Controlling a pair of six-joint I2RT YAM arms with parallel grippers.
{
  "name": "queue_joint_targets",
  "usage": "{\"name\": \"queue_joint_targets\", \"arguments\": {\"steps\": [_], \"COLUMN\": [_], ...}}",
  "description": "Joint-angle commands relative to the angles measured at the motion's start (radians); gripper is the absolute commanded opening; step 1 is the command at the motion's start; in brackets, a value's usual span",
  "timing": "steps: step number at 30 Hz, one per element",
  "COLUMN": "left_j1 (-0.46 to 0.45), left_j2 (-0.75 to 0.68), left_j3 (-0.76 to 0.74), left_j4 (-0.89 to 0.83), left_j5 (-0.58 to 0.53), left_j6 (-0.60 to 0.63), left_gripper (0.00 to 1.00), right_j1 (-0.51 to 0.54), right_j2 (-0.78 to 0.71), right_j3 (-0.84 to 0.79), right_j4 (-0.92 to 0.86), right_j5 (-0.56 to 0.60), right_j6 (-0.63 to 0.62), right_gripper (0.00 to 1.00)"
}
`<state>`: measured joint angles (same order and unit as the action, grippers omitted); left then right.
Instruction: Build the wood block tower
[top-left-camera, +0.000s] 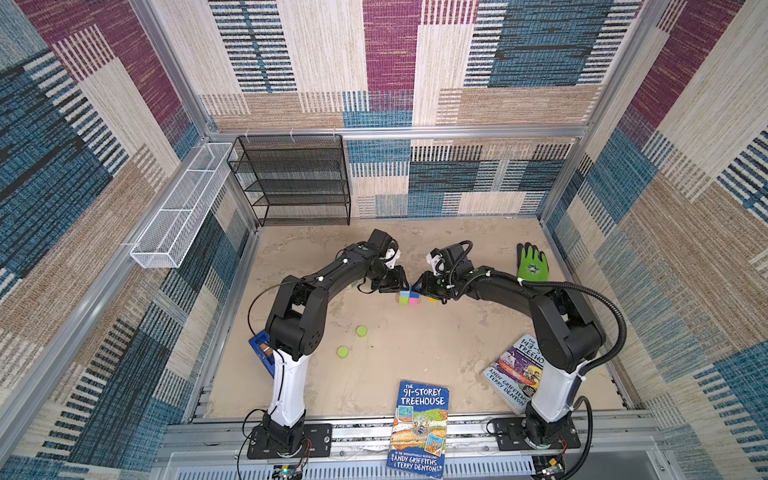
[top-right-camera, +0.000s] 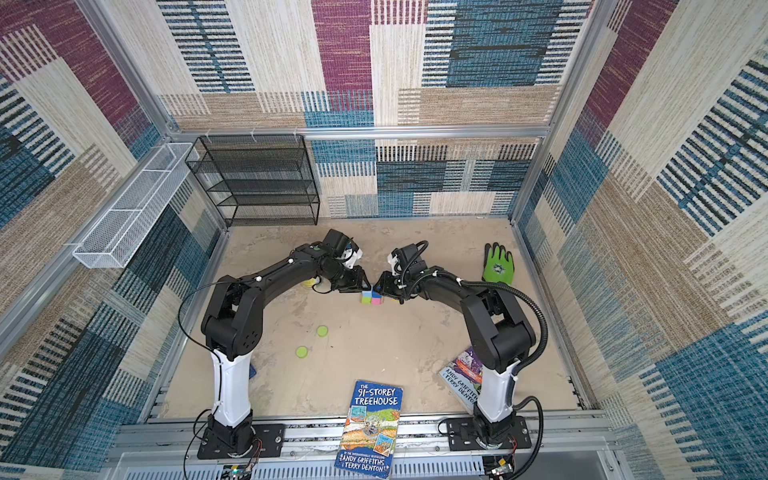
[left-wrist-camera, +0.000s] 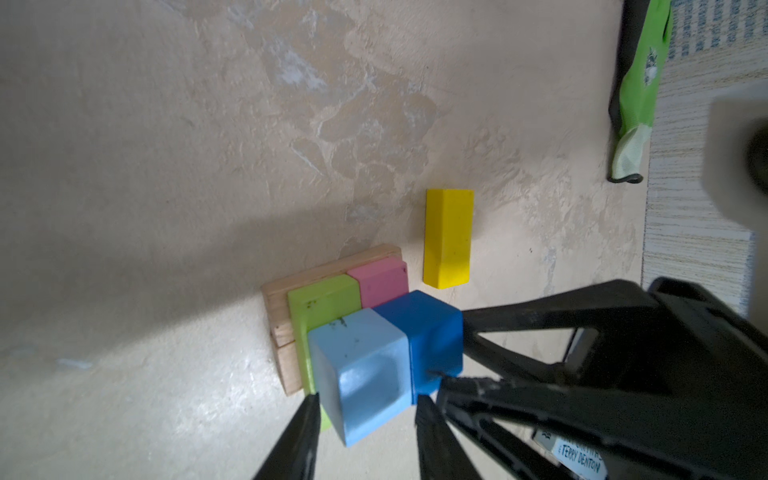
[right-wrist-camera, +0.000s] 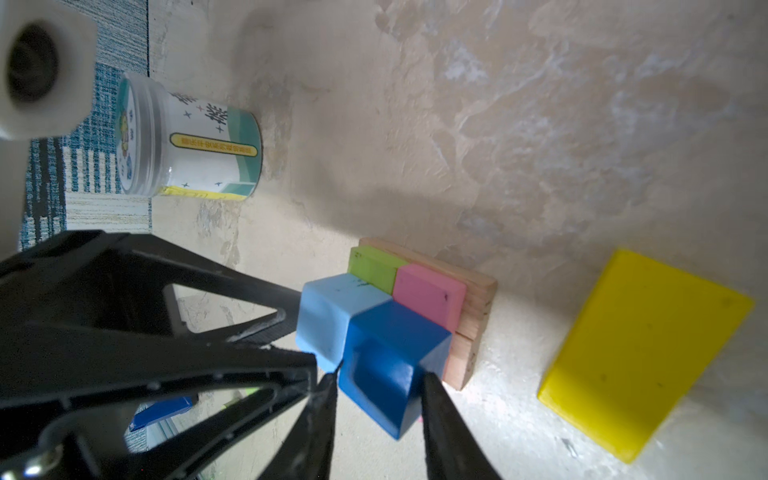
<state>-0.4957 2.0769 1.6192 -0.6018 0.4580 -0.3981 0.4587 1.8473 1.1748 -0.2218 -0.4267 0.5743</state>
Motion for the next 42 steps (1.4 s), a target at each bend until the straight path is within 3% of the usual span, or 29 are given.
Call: {"name": "queue_joint_targets", "arguments": {"steps": [1,9,16,28,31,38,42], "left_j1": [0.001,0.001,0.0,0.001,0.001,0.001,0.0], "left_j2": [-0.009,-0.009,-0.003,-0.002,0.0,0.001,0.003], "left_j3": [0.002,0.003,0.005,0.008,0.01,0.021,0.026], "left_j4": [-0.011,-0.019,-0.02,-0.023,-0.027,-0.034,-0.038], "left_j5": [0.004,-0.005,-0.004,-0.004,-0.004,-0.007,-0.008], "left_j6": [-0.008,-0.004,-0.005,-0.005,-0.004,0.0,0.001], "left_gripper": [0.43,0.52,0.46,0.45,0.48,0.46,0.45], "right_j1": [-0.001,0.0,0.0,0.0,0.0,0.0,0.0], "right_j2": [0.008,0.013,0.014,0.012,0.009,-0.003,-0.018], "right_j3": [0.011,0.015,0.014,0.011,0.009,0.005,0.0], "right_j4": [0.021,0.018,0.017,0.011,0.01,0.004,-0.003], "right_j5": [-0.009,-0.008,-0.012,-0.004,-0.001,0.009,0.02], "right_j6": [0.005,0.003,0.003,0.004,0.004,0.004,0.004], "right_gripper": [0.39,0.39,0.36,0.33,0.36,0.39,0.48]}}
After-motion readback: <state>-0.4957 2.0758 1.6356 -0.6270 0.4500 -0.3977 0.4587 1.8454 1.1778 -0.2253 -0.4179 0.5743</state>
